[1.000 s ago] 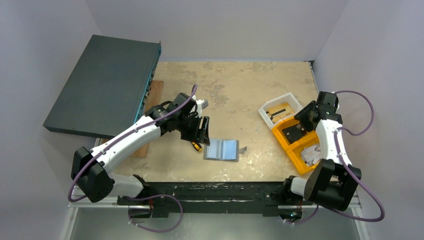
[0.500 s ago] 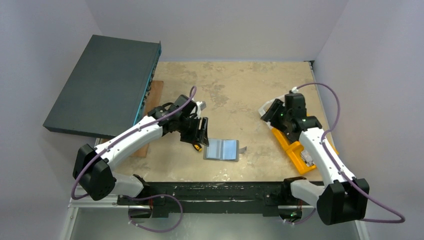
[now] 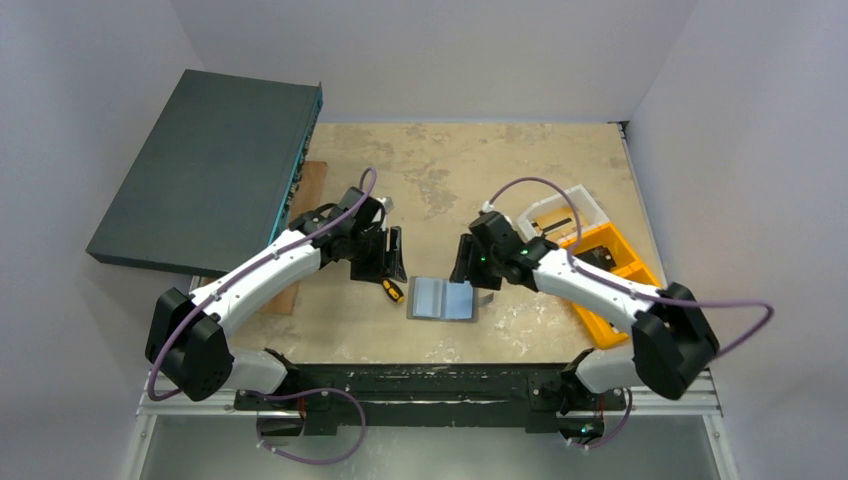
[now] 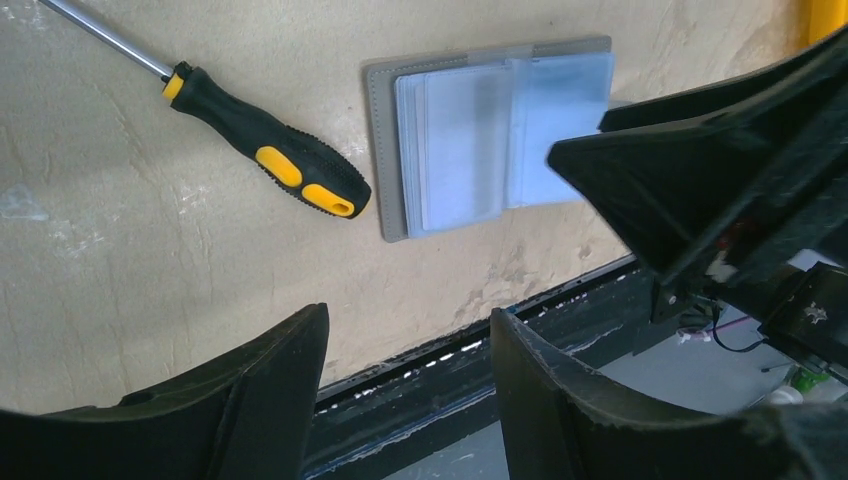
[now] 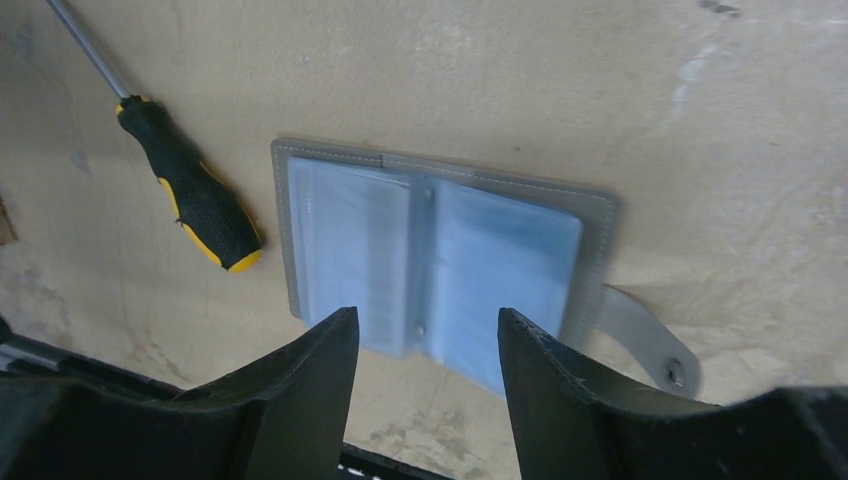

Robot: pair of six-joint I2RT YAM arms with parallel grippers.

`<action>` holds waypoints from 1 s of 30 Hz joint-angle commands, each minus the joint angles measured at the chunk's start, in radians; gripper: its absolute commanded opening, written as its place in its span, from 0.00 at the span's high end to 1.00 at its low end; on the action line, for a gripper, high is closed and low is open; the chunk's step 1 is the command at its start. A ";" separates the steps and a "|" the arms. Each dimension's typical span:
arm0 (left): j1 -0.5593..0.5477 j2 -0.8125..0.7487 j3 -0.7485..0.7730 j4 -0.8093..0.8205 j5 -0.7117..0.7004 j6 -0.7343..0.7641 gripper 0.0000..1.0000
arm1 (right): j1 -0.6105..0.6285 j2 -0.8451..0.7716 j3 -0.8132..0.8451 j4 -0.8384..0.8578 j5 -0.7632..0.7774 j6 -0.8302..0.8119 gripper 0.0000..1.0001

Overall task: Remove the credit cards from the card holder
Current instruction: Remove the credit card from the card holder.

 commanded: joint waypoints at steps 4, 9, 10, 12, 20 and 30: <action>0.006 -0.020 -0.038 0.045 -0.010 -0.051 0.40 | 0.098 0.166 0.139 0.041 0.101 0.000 0.47; 0.006 -0.029 -0.066 0.063 -0.009 -0.067 0.40 | 0.130 0.231 0.169 0.036 0.123 -0.006 0.47; 0.006 -0.028 -0.069 0.066 -0.009 -0.068 0.40 | 0.136 0.243 0.178 0.032 0.128 -0.007 0.47; 0.006 -0.025 -0.072 0.069 -0.002 -0.070 0.40 | 0.144 0.268 0.191 0.022 0.140 -0.007 0.48; 0.006 -0.009 -0.089 0.093 0.021 -0.076 0.40 | 0.155 0.337 0.198 0.015 0.150 -0.007 0.49; 0.004 0.046 -0.150 0.194 0.105 -0.119 0.43 | 0.153 0.347 0.116 0.085 0.068 0.021 0.89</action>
